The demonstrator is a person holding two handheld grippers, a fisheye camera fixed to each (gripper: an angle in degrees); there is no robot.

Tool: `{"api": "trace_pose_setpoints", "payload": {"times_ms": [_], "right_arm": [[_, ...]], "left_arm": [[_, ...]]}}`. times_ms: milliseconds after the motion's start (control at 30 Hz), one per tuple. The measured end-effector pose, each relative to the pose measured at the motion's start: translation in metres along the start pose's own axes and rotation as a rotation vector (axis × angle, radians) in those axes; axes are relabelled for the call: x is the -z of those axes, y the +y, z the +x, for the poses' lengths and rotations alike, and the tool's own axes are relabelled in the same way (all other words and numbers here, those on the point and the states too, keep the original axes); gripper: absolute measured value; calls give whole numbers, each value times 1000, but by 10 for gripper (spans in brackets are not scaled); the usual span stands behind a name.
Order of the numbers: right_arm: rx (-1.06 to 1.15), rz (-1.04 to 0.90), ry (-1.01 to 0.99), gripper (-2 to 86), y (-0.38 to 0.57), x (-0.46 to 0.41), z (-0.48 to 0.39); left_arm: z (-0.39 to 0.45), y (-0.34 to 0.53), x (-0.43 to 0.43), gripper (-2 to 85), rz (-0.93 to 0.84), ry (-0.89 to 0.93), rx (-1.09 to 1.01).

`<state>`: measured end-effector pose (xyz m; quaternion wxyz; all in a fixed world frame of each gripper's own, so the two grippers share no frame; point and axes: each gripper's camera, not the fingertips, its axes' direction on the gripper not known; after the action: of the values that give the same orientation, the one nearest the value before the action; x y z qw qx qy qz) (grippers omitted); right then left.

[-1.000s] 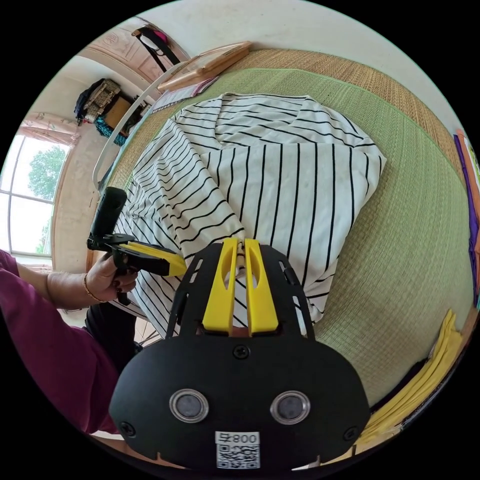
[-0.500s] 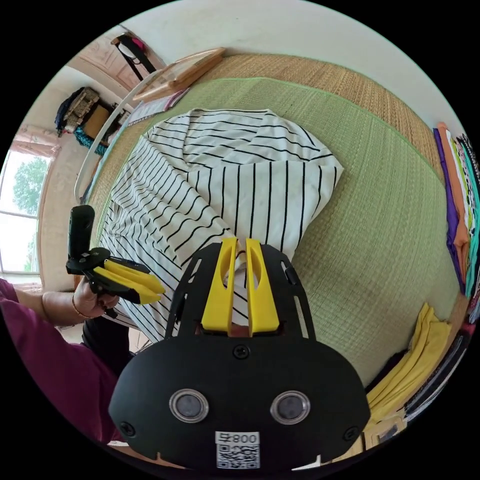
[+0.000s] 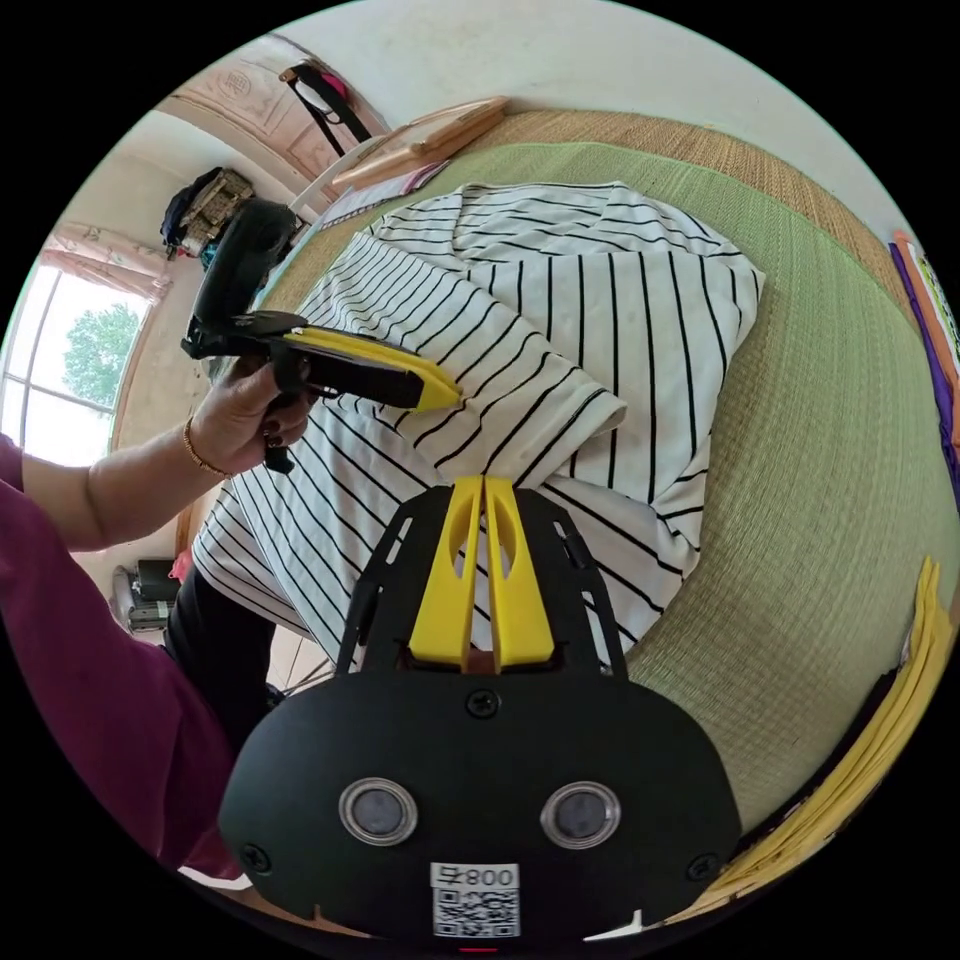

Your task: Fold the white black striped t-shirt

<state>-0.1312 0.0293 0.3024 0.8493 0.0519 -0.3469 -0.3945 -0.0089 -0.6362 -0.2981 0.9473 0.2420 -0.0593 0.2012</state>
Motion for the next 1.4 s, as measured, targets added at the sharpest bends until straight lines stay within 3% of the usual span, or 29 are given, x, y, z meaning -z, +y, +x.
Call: {"api": "trace_pose_setpoints", "payload": {"times_ms": [167,367,633,1067,1400], "right_arm": [[10,22,9,1,9,1,-6],[3,39,16,2,26,3,-15],[-37,127,-24,2,35,36,-19],[-183,219,130,1,11,60,47],[-230,220,121,0,19,37,69]], "left_arm": [[7,-26,19,25,77,47,-45],[-1,-63,-11,12,-51,-58,-87],[-18,-30,40,11,103,10,-37],[-143,30,176,2,368,-464,282],[-191,27,188,1,365,-472,268]]}}
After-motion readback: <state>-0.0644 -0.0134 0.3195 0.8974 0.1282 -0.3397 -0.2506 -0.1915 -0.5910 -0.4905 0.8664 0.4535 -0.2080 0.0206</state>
